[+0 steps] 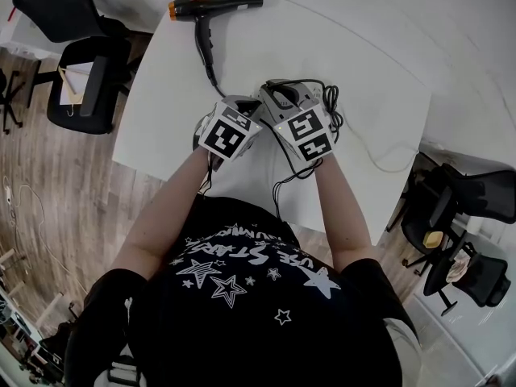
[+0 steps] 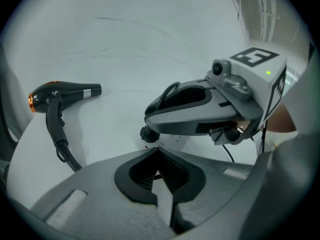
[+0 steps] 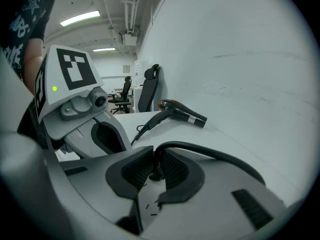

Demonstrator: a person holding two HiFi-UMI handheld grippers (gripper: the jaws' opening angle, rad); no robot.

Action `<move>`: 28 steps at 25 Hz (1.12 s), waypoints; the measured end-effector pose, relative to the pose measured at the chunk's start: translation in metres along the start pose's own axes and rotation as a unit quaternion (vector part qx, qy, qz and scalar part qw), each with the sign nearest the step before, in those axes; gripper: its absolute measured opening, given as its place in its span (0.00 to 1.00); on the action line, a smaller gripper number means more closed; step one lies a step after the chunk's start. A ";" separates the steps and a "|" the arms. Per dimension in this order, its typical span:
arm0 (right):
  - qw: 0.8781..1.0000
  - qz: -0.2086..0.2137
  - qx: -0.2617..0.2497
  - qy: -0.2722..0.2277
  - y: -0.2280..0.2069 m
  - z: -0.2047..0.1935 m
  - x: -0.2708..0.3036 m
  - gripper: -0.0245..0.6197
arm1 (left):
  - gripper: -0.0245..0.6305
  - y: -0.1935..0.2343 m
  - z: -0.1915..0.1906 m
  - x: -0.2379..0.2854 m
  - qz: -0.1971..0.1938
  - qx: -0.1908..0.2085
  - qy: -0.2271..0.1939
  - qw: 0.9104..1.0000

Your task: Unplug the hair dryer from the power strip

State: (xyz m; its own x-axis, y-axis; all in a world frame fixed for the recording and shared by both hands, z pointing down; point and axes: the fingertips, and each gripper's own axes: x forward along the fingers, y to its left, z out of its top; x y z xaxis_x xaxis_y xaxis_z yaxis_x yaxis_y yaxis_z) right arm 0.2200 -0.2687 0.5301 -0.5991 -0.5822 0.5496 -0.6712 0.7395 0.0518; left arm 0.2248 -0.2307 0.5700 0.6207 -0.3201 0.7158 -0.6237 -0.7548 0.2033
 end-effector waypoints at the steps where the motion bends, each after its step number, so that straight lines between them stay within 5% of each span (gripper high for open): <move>1: 1.000 -0.001 -0.005 -0.002 0.001 0.000 0.000 0.12 | 0.05 0.000 0.000 0.000 -0.004 -0.008 0.000 1.000; 28: 0.998 -0.030 -0.030 -0.053 0.005 0.002 -0.012 0.12 | 0.05 -0.001 0.002 0.001 0.007 0.003 0.017 1.000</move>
State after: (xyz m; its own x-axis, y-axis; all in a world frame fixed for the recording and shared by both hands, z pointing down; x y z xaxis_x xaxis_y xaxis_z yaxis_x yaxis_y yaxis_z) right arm 0.2226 -0.2584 0.5219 -0.6034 -0.6568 0.4524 -0.6818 0.7191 0.1346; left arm 0.2271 -0.2311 0.5686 0.5954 -0.3109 0.7408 -0.6287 -0.7544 0.1886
